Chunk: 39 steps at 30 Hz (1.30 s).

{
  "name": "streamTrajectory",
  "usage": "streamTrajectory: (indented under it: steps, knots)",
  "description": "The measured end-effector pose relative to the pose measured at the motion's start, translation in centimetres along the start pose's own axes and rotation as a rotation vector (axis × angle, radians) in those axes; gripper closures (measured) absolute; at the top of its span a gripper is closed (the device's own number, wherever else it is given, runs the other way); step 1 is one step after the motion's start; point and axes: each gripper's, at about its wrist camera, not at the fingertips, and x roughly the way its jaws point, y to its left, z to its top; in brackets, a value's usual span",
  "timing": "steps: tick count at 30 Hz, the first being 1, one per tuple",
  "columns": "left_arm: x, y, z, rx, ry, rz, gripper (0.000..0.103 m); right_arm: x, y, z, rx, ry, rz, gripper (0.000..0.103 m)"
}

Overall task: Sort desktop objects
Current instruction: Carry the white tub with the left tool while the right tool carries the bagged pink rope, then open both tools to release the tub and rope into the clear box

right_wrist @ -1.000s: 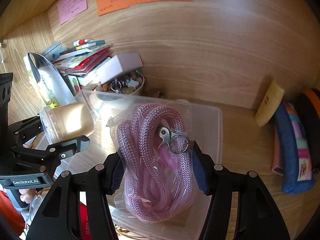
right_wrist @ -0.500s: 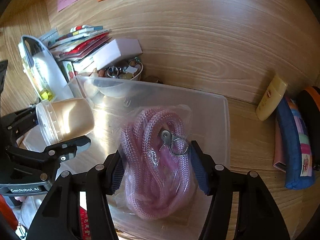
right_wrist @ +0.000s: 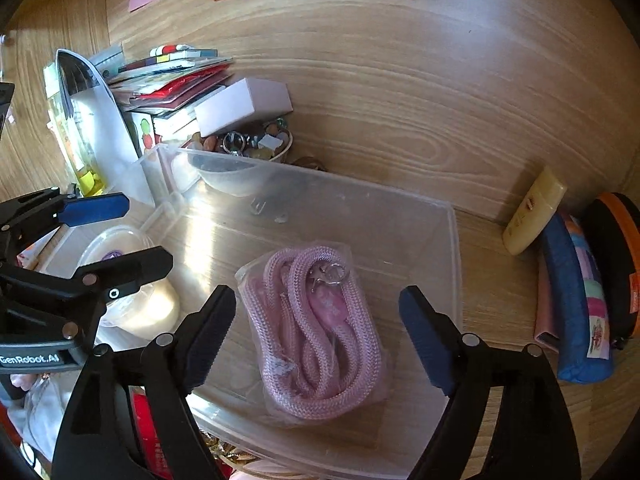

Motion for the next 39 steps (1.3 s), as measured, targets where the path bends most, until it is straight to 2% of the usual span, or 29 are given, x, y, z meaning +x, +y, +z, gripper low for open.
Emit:
streamTrajectory:
  steps: [2, 6, 14, 16, 18, 22, 26, 30, 39]
  knots:
    - [-0.2, -0.2, 0.1, 0.006, -0.010, 0.000, 0.027, -0.2, -0.1, 0.1, 0.010, -0.006, 0.003, 0.021]
    - [-1.4, -0.5, 0.3, 0.013, -0.055, 0.010, 0.016, -1.4, -0.3, 0.2, 0.022, -0.035, 0.007, 0.021]
    - [-5.0, 0.9, 1.2, -0.034, -0.141, 0.020, 0.013, -5.6, -0.2, 0.6, 0.011, -0.172, -0.032, 0.015]
    - [-6.2, 1.5, 1.2, -0.047, -0.163, 0.024, 0.008, -6.6, -0.6, 0.6, 0.012, -0.189, -0.031, 0.013]
    - [-7.4, 2.0, 0.9, -0.053, -0.186, 0.040, 0.005, -7.7, -0.9, 0.4, 0.021, -0.205, -0.027, 0.007]
    - [-9.5, 3.2, -0.1, -0.046, -0.198, 0.094, 0.004, -9.9, -1.3, -0.5, 0.025, -0.240, -0.032, 0.004]
    - [-10.5, 4.9, -1.7, -0.073, -0.168, 0.106, 0.004, -11.3, -0.8, -2.1, 0.009, -0.262, -0.043, 0.001]
    - [-10.2, 6.2, -3.9, -0.097, -0.103, 0.107, 0.004, -11.8, -0.2, -4.1, -0.004, -0.259, -0.058, 0.001]
    - [-7.7, 7.2, -9.4, -0.089, 0.064, 0.086, 0.004, -11.1, 0.1, -8.4, -0.022, -0.159, -0.064, 0.001]
